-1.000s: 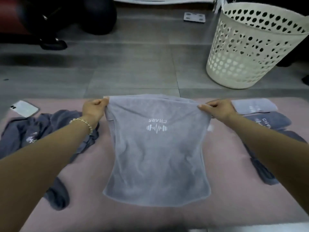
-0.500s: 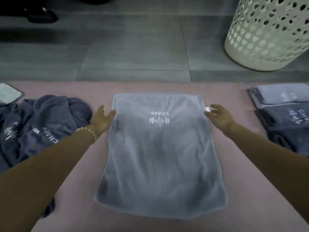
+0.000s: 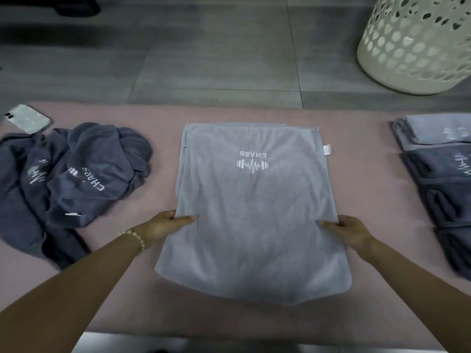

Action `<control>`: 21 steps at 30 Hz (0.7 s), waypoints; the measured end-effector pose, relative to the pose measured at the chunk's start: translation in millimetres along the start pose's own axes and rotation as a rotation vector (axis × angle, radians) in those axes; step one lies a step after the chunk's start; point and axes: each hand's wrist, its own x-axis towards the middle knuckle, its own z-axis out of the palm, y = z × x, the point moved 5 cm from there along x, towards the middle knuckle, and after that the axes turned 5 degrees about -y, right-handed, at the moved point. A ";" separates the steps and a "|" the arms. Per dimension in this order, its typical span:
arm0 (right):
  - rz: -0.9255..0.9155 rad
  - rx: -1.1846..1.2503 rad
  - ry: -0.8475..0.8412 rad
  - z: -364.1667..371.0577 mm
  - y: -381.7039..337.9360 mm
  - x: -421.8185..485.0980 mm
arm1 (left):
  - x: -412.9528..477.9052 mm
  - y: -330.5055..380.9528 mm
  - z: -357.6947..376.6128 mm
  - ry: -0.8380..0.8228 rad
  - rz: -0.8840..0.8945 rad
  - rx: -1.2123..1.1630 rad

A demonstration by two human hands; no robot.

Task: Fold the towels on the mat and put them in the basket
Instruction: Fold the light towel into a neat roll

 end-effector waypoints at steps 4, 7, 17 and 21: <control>0.008 -0.051 -0.023 7.7 10.1 -9.9 | -6.4 -3.8 -1.7 0.134 0.089 0.042; -0.018 -0.038 0.039 10.6 18.8 -19.0 | -2.6 -9.4 -6.1 0.216 0.102 0.055; 0.042 0.059 -0.116 15.9 34.8 -52.4 | -16.9 -10.5 9.3 -0.016 0.012 -0.177; -0.037 0.179 -0.065 6.2 45.3 -66.3 | -24.6 -18.6 2.6 -0.160 -0.003 -0.141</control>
